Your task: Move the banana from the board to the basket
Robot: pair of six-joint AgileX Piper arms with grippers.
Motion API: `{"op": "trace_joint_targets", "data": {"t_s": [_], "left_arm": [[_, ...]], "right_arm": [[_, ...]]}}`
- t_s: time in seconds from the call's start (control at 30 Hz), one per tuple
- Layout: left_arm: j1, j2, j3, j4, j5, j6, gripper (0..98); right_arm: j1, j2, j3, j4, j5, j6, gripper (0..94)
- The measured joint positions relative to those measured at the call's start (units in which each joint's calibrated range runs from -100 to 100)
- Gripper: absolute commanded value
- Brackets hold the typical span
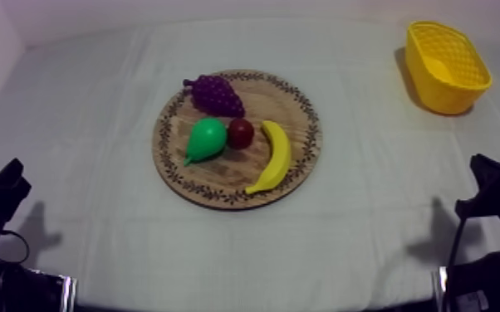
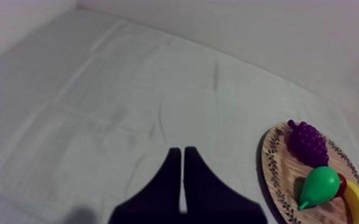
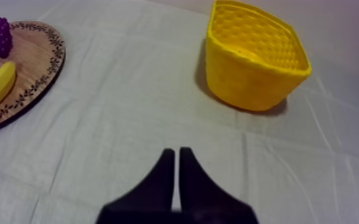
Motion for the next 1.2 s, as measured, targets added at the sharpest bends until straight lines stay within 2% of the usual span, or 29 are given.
{"op": "trace_joint_targets", "data": {"t_s": [0.47,1.03,1.13,1.2], "left_arm": [[0.00,0.00,0.00,0.00,0.00,0.00,0.1],[0.00,0.00,0.00,0.00,0.00,0.00,0.1],[0.00,0.00,0.00,0.00,0.00,0.00,0.1],[0.00,0.00,0.00,0.00,0.00,0.00,0.1]], "right_arm": [[-0.97,0.00,-0.06,0.00,0.25,-3.87,0.3],[-2.03,0.06,-0.14,0.00,0.77,-3.85,0.4],[-3.50,0.67,-0.38,1.34,0.77,-4.80,0.5],[-5.07,2.09,-1.37,3.34,0.51,-6.44,0.5]]}}
